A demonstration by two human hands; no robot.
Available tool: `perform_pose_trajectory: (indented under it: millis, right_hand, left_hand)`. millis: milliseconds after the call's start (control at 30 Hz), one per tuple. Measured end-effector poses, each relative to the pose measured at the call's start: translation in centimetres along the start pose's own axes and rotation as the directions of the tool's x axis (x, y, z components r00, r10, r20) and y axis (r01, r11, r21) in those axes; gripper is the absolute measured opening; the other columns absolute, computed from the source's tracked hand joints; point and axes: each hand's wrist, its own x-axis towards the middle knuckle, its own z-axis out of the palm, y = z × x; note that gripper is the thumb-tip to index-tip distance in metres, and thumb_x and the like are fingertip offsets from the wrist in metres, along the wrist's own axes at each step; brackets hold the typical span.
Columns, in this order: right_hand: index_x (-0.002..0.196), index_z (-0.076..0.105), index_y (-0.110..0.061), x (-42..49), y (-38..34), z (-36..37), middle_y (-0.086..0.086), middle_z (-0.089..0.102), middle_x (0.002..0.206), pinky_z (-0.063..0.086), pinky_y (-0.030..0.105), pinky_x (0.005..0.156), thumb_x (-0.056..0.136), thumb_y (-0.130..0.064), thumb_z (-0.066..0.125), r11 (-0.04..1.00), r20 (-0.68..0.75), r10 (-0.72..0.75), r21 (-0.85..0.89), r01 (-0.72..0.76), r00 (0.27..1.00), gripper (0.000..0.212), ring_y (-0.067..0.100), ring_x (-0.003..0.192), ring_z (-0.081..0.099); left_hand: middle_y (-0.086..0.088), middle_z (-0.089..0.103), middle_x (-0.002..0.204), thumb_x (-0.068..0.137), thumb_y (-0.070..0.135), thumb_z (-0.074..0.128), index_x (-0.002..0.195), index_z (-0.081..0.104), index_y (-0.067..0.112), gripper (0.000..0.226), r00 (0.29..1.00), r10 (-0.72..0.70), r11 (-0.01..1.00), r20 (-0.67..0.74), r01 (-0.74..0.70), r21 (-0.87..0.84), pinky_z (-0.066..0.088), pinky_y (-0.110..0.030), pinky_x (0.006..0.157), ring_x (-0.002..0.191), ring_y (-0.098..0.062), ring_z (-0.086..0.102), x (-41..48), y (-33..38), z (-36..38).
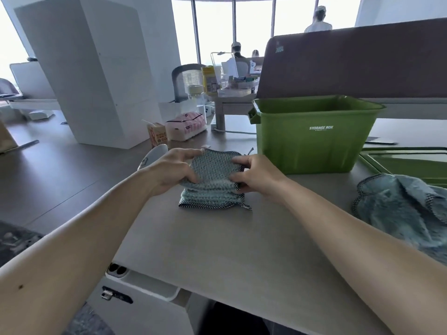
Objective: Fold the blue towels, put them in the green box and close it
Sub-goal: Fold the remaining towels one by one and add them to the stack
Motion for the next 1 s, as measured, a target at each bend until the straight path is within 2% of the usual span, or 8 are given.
perform_pose_trajectory:
  millis: [100, 200, 367, 467, 533, 667, 867, 1000]
  right_hand:
    - [0.129, 0.057, 0.004, 0.4, 0.4, 0.4, 0.017, 0.063, 0.125, 0.061, 0.026, 0.060, 0.087, 0.002, 0.068, 0.991, -0.014, -0.010, -0.135, 0.008, 1.000, 0.044, 0.019, 0.075, 0.068]
    - [0.133, 0.057, -0.004, 0.9, 0.9, 0.7, 0.007, 0.063, 0.129, 0.061, 0.036, 0.079, 0.086, -0.008, 0.067, 0.930, -0.048, -0.059, -0.366, 0.037, 0.997, 0.048, 0.023, 0.078, 0.072]
    - [0.132, 0.057, -0.014, 1.3, 1.4, 0.8, 0.012, 0.042, 0.137, 0.046, 0.033, 0.095, 0.075, -0.035, 0.066, 0.801, -0.155, -0.199, -0.595, 0.069, 0.968, 0.061, 0.026, 0.115, 0.052]
    - [0.145, 0.042, -0.017, 1.2, 1.2, 1.2, 0.008, 0.023, 0.156, 0.033, 0.047, 0.113, 0.088, -0.044, 0.060, 0.705, -0.123, -0.308, -0.696, 0.140, 0.943, 0.066, 0.031, 0.141, 0.029]
    - [0.154, 0.027, -0.019, 1.4, 1.6, 1.7, 0.003, 0.012, 0.165, 0.025, 0.050, 0.118, 0.094, -0.054, 0.048, 0.644, 0.001, -0.238, -0.749, 0.159, 0.971, 0.072, 0.027, 0.150, 0.017]
    - [0.157, 0.015, -0.019, 1.8, 2.9, 2.0, 0.000, 0.010, 0.167, 0.015, 0.041, 0.122, 0.099, -0.059, 0.031, 0.608, 0.093, -0.027, -0.789, 0.090, 0.995, 0.072, 0.021, 0.152, 0.013]
    - [0.158, 0.008, -0.018, 1.5, 3.3, 1.9, -0.001, 0.002, 0.167, 0.008, 0.037, 0.122, 0.100, -0.060, 0.025, 0.602, 0.106, 0.000, -0.794, 0.084, 0.994, 0.074, 0.020, 0.153, 0.007]
    - [0.158, 0.012, -0.016, 0.5, 3.2, 1.7, 0.002, 0.007, 0.167, 0.011, 0.038, 0.121, 0.101, -0.059, 0.026, 0.622, 0.079, -0.025, -0.779, 0.078, 0.997, 0.073, 0.025, 0.152, 0.013]
  left_hand:
    - [-0.013, 0.054, 0.139, 0.074, -0.014, 0.070, 0.143, 0.049, 0.020, 0.080, 1.000, -0.012, 0.991, 0.025, 0.009, 0.130, 0.052, -0.023, 0.075, 0.084, -0.011, 0.061, 0.8, -1.3, -0.3]
    - [-0.004, 0.053, 0.139, 0.070, -0.004, 0.072, 0.141, 0.051, 0.029, 0.081, 0.999, -0.018, 0.979, 0.030, 0.011, 0.205, 0.046, -0.033, 0.102, 0.119, -0.020, 0.053, 1.4, -2.2, -0.5]
    - [0.019, 0.040, 0.150, 0.075, -0.004, 0.059, 0.129, 0.061, 0.034, 0.066, 0.969, 0.230, 0.936, -0.090, -0.196, 0.293, 0.047, -0.026, 0.081, 0.128, -0.009, 0.046, 1.8, -2.1, 0.2]
    - [0.017, 0.033, 0.157, 0.090, 0.014, 0.052, 0.139, 0.052, 0.036, 0.053, 0.948, 0.312, 0.862, -0.057, -0.258, 0.436, 0.024, -0.040, 0.118, 0.146, -0.008, 0.027, 2.4, -1.9, 1.5]
    - [0.014, 0.022, 0.162, 0.101, 0.028, 0.043, 0.151, 0.036, 0.033, 0.051, 0.970, 0.240, 0.791, 0.047, -0.223, 0.570, 0.006, -0.035, 0.121, 0.150, -0.007, 0.014, 2.8, -2.8, 2.1]
    - [0.020, 0.012, 0.163, 0.101, 0.046, 0.035, 0.155, 0.024, 0.036, 0.055, 0.993, 0.090, 0.778, 0.082, -0.121, 0.616, 0.005, -0.029, 0.117, 0.150, -0.002, 0.011, 3.0, -4.9, 2.5]
    - [0.016, 0.007, 0.164, 0.102, 0.049, 0.031, 0.157, 0.017, 0.032, 0.059, 0.999, 0.032, 0.752, 0.039, -0.050, 0.657, 0.006, -0.036, 0.117, 0.151, -0.006, 0.009, 2.8, -5.0, 2.8]
    - [0.007, 0.020, 0.164, 0.099, 0.055, 0.036, 0.156, 0.023, 0.028, 0.064, 0.999, 0.028, 0.778, -0.034, -0.001, 0.628, 0.011, -0.042, 0.122, 0.150, -0.014, 0.018, 2.0, -5.1, 2.5]
